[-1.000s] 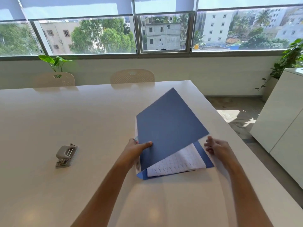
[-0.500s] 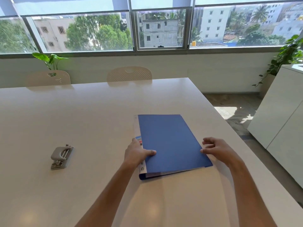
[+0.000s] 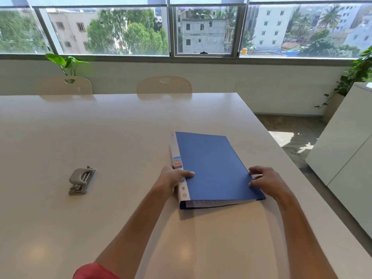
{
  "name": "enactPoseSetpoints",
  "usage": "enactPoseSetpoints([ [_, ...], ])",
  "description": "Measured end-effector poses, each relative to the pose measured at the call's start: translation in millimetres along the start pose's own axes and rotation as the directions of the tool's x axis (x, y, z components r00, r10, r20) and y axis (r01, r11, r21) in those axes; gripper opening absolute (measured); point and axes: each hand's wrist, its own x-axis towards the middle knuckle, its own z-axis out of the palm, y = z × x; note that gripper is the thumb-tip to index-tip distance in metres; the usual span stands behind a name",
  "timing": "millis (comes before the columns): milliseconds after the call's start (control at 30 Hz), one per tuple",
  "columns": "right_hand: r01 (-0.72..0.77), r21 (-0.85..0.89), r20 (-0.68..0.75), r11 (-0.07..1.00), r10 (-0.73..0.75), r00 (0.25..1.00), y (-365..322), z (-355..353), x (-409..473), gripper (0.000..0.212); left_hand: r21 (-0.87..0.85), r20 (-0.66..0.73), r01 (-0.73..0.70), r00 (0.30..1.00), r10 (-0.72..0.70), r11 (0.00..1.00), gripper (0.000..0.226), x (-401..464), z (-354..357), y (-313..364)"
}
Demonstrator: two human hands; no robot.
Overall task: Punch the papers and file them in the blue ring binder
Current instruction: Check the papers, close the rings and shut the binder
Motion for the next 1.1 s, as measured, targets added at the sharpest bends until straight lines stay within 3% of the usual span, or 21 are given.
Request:
enactPoseSetpoints([
  [167, 0.015, 0.037, -0.003, 0.999, -0.014, 1.0, -2, 2, 1, 0.051, -0.155, -0.005, -0.112, 0.994, 0.113, 0.981, 0.046, -8, 5, -7],
  [367, -0.019, 0.244, 0.011, 0.97, 0.017, 1.0, -7, 4, -3, 0.016, -0.285, 0.01, -0.189, 0.98, 0.2, 0.94, 0.064, -4, -4, -4],
  [600, -0.061, 0.431, 0.052, 0.9, 0.043, 0.998, -20, 23, -6, 0.017, -0.288, 0.003, -0.212, 0.975, 0.222, 0.934, 0.07, 20, -36, 12],
  [733, -0.023, 0.46, 0.0, 0.888, 0.026, 1.0, -37, 39, 11, 0.023, -0.306, -0.021, -0.231, 0.972, 0.236, 0.924, 0.051, 46, -56, 25],
  [867, -0.014, 0.441, -0.019, 0.898, 0.025, 1.0, -64, 52, 44, 0.022, -0.331, 0.024, -0.223, 0.969, 0.245, 0.917, 0.044, 81, -77, 47],
  [1100, 0.008, 0.332, -0.066, 0.943, 0.015, 0.998, -106, 79, 134, 0.022, -0.274, 0.122, -0.271, 0.942, 0.313, 0.923, 0.06, 146, -103, 74],
])
